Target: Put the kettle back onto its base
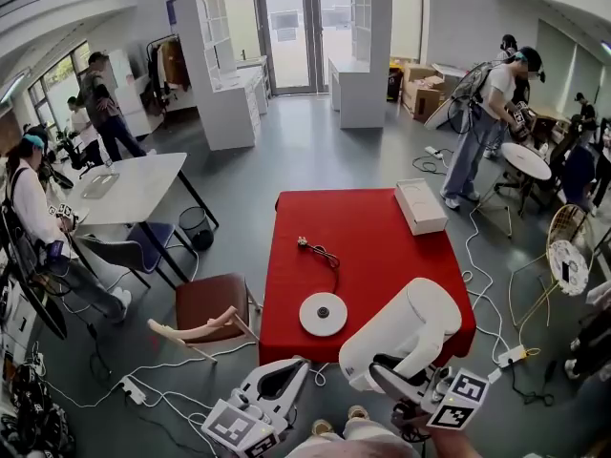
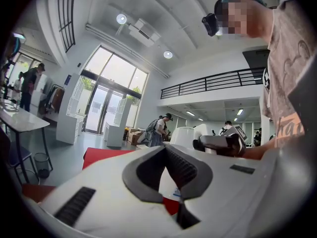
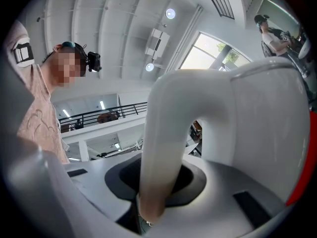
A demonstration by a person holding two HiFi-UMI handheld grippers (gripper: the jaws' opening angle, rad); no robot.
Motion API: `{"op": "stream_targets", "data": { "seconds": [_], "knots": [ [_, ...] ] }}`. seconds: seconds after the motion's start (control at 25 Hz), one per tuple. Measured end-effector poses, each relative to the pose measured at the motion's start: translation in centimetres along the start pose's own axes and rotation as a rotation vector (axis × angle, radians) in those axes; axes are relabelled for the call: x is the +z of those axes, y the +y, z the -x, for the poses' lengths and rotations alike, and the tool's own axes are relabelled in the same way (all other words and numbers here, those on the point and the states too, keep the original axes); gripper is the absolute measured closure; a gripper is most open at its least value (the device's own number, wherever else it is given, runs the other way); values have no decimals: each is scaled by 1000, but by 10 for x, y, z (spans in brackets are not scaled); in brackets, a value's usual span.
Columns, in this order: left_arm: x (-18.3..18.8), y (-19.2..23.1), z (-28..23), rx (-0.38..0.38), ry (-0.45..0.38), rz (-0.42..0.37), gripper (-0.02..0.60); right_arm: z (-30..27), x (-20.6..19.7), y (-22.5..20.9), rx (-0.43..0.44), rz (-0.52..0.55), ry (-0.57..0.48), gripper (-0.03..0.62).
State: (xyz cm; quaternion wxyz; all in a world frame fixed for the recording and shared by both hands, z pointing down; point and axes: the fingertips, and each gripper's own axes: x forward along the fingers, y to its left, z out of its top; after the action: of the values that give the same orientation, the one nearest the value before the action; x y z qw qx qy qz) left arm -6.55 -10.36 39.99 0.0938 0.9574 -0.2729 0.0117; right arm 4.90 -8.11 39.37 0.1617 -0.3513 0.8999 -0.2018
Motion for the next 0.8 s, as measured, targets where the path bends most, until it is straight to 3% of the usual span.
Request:
{"op": "stream_targets", "data": {
  "seconds": [0.8],
  "knots": [
    [-13,10,-35,44,13,41,583,-35,17,-49,68,-17,45,494]
  ]
}}
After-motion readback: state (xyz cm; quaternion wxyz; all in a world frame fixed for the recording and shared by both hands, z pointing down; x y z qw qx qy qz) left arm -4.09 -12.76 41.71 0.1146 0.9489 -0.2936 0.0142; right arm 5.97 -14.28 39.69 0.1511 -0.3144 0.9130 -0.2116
